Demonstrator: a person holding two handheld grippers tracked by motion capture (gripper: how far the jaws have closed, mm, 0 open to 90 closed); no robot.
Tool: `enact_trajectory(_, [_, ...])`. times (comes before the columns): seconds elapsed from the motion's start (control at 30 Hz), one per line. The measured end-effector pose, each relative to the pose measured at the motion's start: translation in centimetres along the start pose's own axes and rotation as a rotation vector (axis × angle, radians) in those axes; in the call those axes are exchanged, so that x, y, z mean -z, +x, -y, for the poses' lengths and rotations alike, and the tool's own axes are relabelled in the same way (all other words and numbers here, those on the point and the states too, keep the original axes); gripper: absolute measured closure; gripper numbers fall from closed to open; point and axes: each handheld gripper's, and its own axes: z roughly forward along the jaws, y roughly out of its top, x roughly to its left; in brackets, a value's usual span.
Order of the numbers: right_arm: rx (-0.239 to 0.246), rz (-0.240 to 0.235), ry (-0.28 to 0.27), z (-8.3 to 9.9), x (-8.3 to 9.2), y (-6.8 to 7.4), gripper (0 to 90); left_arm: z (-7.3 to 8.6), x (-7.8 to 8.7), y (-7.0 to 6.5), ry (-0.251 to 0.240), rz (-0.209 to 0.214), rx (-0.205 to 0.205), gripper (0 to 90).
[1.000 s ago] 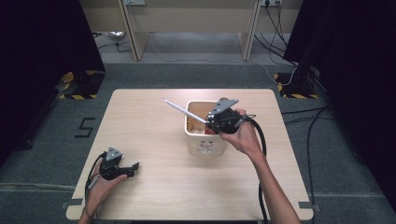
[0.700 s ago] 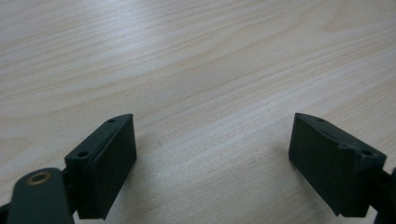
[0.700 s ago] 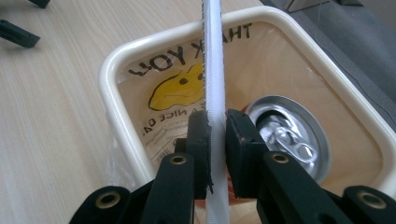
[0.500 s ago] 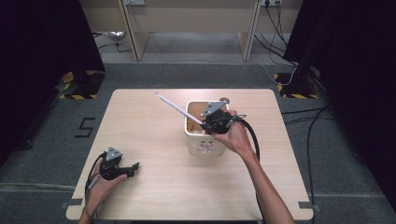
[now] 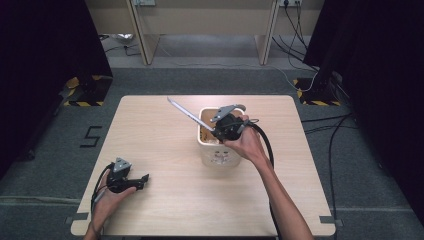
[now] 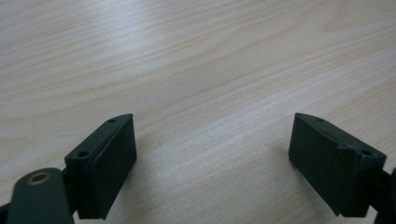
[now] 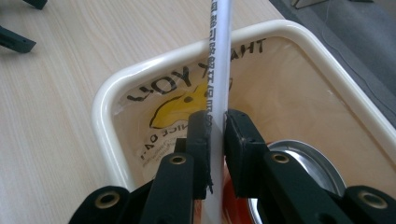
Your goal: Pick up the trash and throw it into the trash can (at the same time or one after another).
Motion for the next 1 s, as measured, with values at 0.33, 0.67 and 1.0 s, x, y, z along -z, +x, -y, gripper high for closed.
enact_trajectory(0.33, [-0.039, -0.019, 0.02, -0.4, -0.6, 0.5, 61.6, 0.0, 0.0, 0.0, 0.0, 0.0, -0.001, 14.5])
enact_trajectory(0.67, [-0.112, 0.021, -0.065, 1.0, 2.5, 0.1, 38.0, 0.0, 0.0, 0.0, -0.001, -0.001, -0.001, 14.5])
enact_trajectory(1.0, [-0.166, 0.078, -0.129, 3.6, 5.2, -0.6, 33.0, 0.0, 0.0, 0.0, -0.002, -0.001, -0.001, 14.5])
